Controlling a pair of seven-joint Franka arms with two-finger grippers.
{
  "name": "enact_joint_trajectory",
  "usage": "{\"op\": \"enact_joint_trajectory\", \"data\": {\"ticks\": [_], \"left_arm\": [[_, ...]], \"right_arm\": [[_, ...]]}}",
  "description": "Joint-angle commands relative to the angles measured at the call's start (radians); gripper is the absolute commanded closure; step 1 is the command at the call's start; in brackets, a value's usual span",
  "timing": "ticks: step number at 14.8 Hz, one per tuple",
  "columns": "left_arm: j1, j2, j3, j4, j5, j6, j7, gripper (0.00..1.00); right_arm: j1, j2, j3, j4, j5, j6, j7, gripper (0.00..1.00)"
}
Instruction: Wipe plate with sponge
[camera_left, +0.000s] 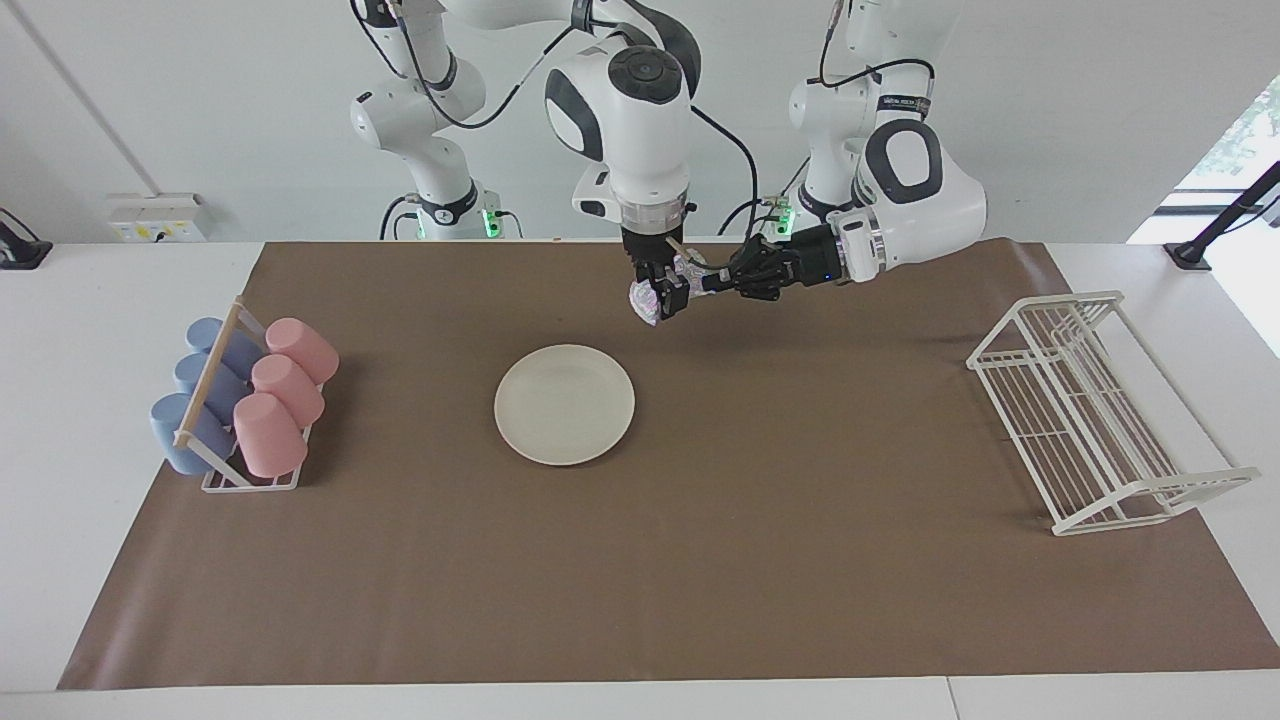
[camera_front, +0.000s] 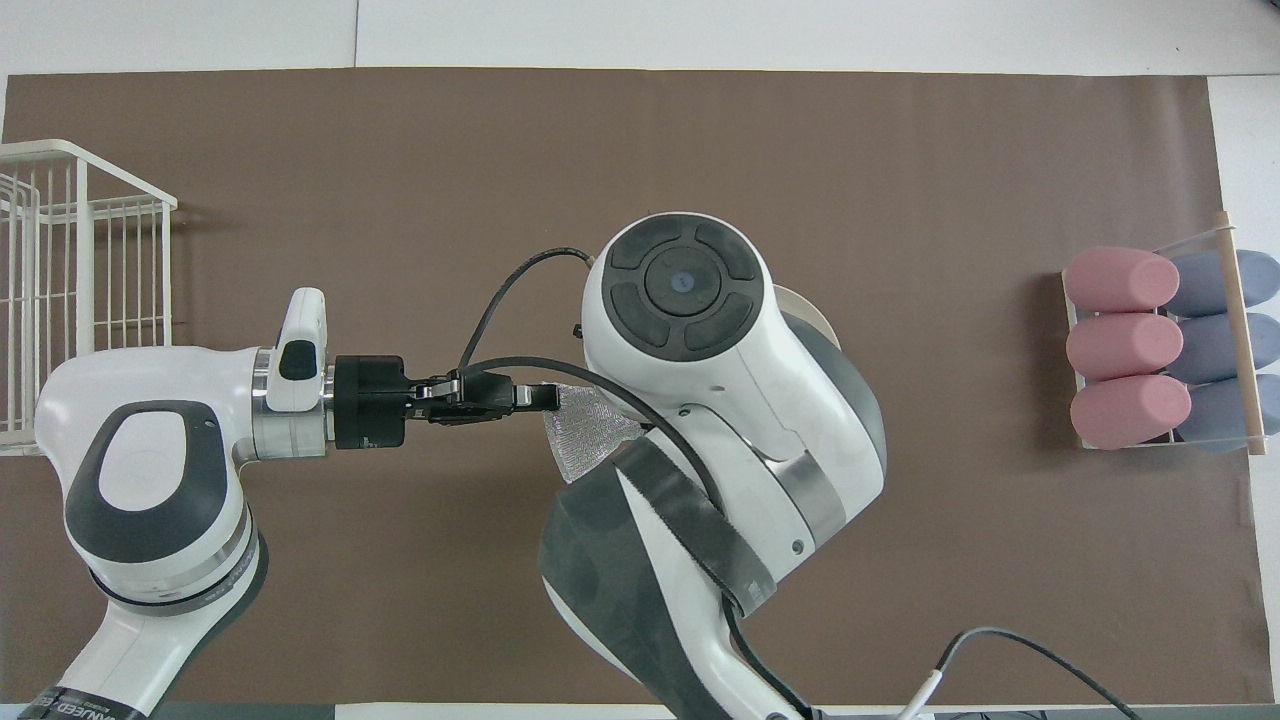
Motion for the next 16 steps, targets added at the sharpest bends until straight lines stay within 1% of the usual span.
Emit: {"op": "enact_joint_trajectory", "data": {"ticks": [1, 3, 5, 7, 8, 10, 11, 13, 14, 15, 16], "left_arm": [[-0.009, -0.027, 0.014, -0.024, -0.016, 0.003, -0.017, 1.00], [-0.006, -0.029, 0.018, -0.023, -0.015, 0.015, -0.052, 1.00], [0.013, -0.039, 0.021, -0.020, 0.005, 0.017, -0.085, 1.00], [0.022, -0.041, 0.021, 0.003, 0.142, 0.031, -0.189, 1.00], [0.039, -0.035, 0.020, 0.019, 0.222, 0.029, -0.240, 1.00], [0.051, -0.032, 0.021, 0.025, 0.296, 0.028, -0.259, 1.00], [0.056, -0.030, 0.021, 0.031, 0.353, 0.032, -0.294, 1.00], [0.050, -0.010, 0.018, 0.071, 0.598, 0.058, -0.416, 1.00], [0.048, 0.000, 0.018, 0.086, 0.717, 0.069, -0.470, 1.00], [0.051, 0.004, 0.018, 0.088, 0.799, 0.066, -0.498, 1.00], [0.054, 0.004, 0.018, 0.089, 0.854, 0.060, -0.513, 1.00]], "right_arm": [[-0.077, -0.015, 0.004, 0.007, -0.017, -0.011, -0.191, 0.00], [-0.123, -0.046, 0.004, -0.002, -0.019, -0.035, -0.346, 0.00], [-0.176, -0.093, 0.004, -0.024, -0.019, -0.069, -0.548, 0.00], [-0.236, -0.138, 0.004, -0.050, -0.016, -0.071, -0.772, 0.00], [-0.279, -0.145, 0.006, -0.061, -0.013, -0.071, -0.913, 0.00], [-0.336, -0.165, 0.004, -0.065, -0.013, -0.089, -1.119, 0.00], [-0.371, -0.173, 0.004, -0.065, -0.013, -0.129, -1.196, 0.00], [-0.439, -0.182, 0.004, -0.067, -0.013, -0.214, -1.312, 0.00], [-0.469, -0.182, 0.004, -0.067, -0.013, -0.229, -1.387, 0.00], [-0.494, -0.182, 0.004, -0.067, -0.013, -0.229, -1.453, 0.00], [-0.512, -0.182, 0.004, -0.067, -0.013, -0.227, -1.492, 0.00]]}}
